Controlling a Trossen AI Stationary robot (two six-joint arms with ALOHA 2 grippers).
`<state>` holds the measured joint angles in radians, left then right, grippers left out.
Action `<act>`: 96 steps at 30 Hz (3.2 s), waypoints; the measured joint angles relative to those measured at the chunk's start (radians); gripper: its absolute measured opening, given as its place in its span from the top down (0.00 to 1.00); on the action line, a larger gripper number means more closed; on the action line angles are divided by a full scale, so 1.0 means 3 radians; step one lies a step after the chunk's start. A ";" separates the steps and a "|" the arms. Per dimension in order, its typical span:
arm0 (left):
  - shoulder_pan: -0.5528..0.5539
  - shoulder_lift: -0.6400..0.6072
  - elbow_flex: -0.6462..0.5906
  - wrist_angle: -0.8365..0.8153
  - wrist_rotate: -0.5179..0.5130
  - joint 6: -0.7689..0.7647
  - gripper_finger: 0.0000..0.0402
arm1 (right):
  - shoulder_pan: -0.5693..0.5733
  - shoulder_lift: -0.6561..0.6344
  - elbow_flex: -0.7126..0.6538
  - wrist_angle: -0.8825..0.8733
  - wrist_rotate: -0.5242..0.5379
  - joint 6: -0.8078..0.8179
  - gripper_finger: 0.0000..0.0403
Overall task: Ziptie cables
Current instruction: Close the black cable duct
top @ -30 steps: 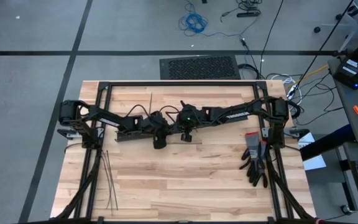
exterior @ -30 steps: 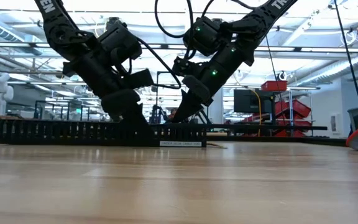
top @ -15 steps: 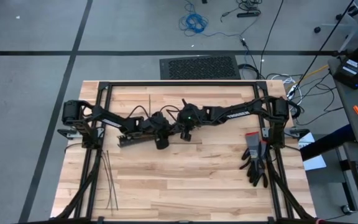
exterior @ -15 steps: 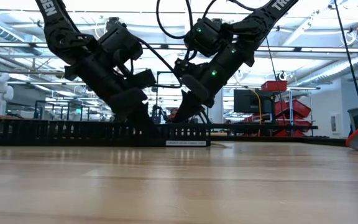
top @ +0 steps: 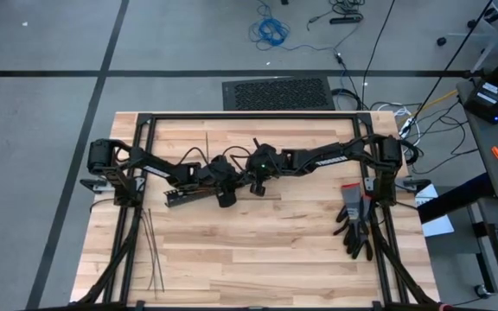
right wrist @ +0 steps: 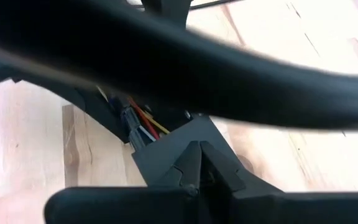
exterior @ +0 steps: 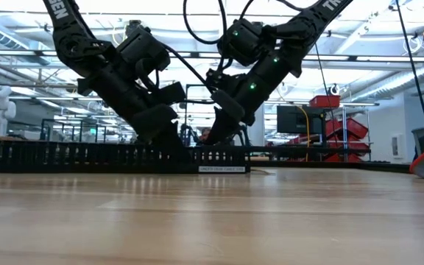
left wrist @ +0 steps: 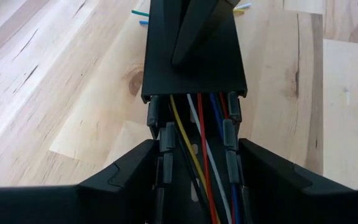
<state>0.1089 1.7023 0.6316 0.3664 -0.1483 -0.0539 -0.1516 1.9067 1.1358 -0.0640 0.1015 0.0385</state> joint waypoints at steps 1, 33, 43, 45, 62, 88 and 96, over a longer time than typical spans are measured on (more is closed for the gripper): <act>-0.0001 0.0000 0.0001 0.0000 -0.0001 0.0006 0.47 | 0.0000 -0.0019 -0.0001 -0.0007 -0.0002 -0.0030 1.00; -0.0001 0.0000 -0.0002 -0.0003 -0.0021 0.0034 0.47 | 0.0028 -0.0082 0.0018 -0.0290 -0.0268 -0.0018 1.00; 0.0001 -0.0007 -0.0004 0.0008 0.0059 -0.0065 0.47 | 0.0019 -0.0044 0.0014 -0.0237 -0.0332 -0.0020 1.00; 0.0003 -0.0023 0.0007 -0.0009 0.0109 -0.0135 0.47 | 0.0019 -0.0043 0.0013 -0.0242 -0.0335 -0.0020 1.00; 0.0009 -0.0240 0.0029 -0.0305 0.0373 -0.0036 0.26 | 0.0006 -0.0038 0.0009 -0.0260 -0.0390 -0.0044 1.00; -0.0150 -0.0532 -0.0239 -0.0609 -0.0211 -0.0149 0.31 | 0.0004 -0.0038 0.0007 -0.0265 -0.0357 -0.0039 1.00; -0.0200 -0.0530 -0.0243 -0.0536 -0.0237 -0.0126 0.48 | -0.0009 -0.0038 0.0000 -0.0255 -0.0421 -0.0020 1.00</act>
<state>0.0490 1.5433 0.5587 0.2055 -0.2195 -0.0917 -0.1542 1.8954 1.1358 -0.1406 -0.0246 0.0326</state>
